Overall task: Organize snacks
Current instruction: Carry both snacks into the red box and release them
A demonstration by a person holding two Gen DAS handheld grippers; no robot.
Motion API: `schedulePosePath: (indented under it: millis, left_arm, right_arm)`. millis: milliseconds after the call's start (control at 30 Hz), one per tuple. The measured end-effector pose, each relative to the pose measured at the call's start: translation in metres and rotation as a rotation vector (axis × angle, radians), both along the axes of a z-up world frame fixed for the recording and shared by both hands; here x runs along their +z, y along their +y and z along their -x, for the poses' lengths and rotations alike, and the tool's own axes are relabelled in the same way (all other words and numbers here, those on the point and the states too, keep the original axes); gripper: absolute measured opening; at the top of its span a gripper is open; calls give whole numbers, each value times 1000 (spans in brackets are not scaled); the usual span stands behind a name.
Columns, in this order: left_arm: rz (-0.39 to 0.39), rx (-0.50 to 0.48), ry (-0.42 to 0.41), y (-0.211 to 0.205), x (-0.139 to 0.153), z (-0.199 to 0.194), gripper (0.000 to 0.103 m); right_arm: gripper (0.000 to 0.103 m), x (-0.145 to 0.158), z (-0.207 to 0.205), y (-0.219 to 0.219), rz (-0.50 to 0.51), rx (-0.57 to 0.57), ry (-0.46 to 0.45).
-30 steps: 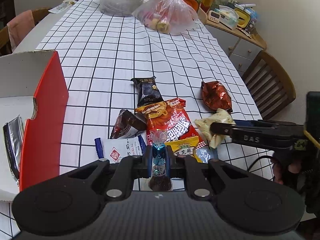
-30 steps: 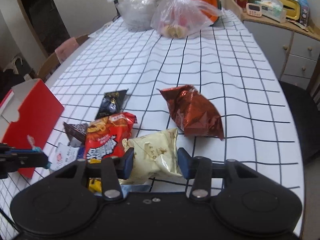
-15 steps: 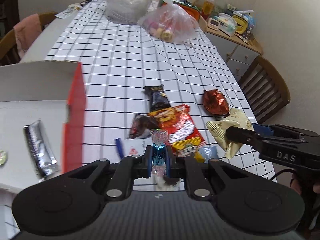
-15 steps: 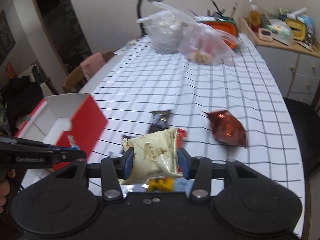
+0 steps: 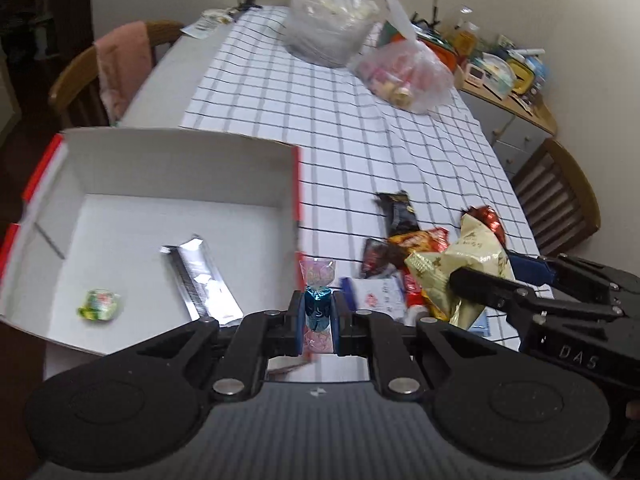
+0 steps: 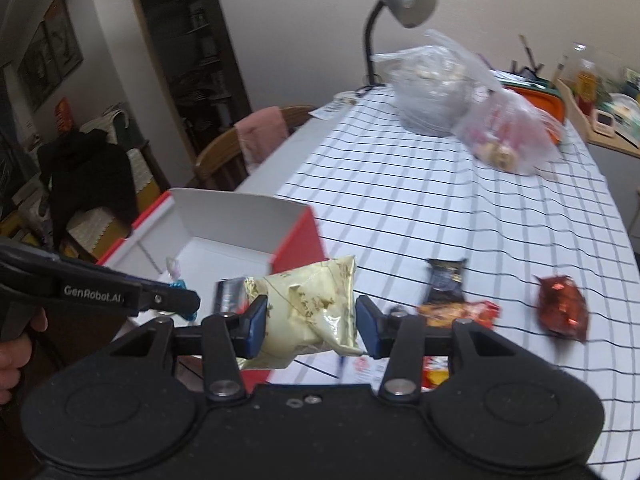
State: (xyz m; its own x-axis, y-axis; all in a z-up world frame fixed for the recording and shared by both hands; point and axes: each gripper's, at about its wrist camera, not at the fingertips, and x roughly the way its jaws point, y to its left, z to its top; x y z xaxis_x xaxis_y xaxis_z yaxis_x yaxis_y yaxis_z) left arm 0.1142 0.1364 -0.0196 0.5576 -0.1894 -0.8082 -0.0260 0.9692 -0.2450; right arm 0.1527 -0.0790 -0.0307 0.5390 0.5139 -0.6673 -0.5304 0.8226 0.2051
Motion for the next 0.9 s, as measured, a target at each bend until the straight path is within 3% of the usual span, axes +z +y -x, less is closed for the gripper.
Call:
schedulePosePath:
  millis: [400,667,900]
  left_arm:
    - [-78,96,10,91,0,0,12]
    - [-181,137,84,140,-26,-19,12]
    - [-263,87,156,151,-54,-44,12]
  right_arm:
    - [46,-16,-3,95,49,56,15]
    - [46,-45,-12,155,122,90,52]
    - [46,-71,-20,191,202,114,81]
